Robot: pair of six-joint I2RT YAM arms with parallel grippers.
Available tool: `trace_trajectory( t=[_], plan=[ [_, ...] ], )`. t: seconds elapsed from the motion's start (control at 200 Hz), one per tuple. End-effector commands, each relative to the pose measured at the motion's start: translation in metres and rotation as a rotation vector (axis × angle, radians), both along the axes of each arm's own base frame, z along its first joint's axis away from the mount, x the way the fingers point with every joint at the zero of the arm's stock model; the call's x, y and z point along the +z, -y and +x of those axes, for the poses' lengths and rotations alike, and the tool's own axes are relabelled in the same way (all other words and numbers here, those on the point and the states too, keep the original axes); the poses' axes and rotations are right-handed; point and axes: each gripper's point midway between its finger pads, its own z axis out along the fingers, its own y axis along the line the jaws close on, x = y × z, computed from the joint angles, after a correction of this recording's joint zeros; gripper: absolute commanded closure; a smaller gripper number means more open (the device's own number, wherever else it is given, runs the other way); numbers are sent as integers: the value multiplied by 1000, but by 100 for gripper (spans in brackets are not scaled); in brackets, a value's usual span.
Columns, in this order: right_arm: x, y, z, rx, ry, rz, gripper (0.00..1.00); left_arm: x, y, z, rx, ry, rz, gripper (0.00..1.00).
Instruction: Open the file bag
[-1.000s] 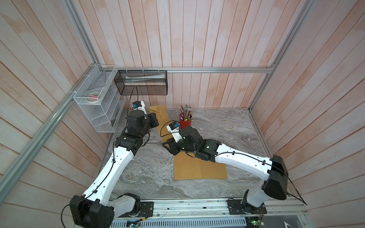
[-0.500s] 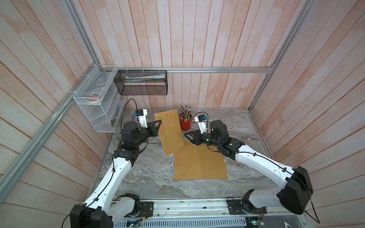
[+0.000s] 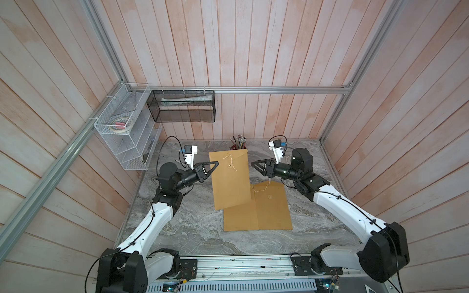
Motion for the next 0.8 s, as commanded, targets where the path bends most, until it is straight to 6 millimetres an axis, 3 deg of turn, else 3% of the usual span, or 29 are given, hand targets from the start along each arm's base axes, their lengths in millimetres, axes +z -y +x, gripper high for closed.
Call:
trace_trajectory(
  t=[0.0,0.445,0.625,0.795],
  plan=[
    [6,-6,-6,69,11,40,54,17,4,-10,-74,55,-54,100],
    [8,-18,-13,161,-8,105,58,14,14,-11,-112,44,-91,100],
    [12,-23,-15,183,1,114,71,10,24,-9,-132,37,-91,100],
    [15,-24,-19,195,13,118,94,11,29,-8,-142,36,-91,99]
  ],
)
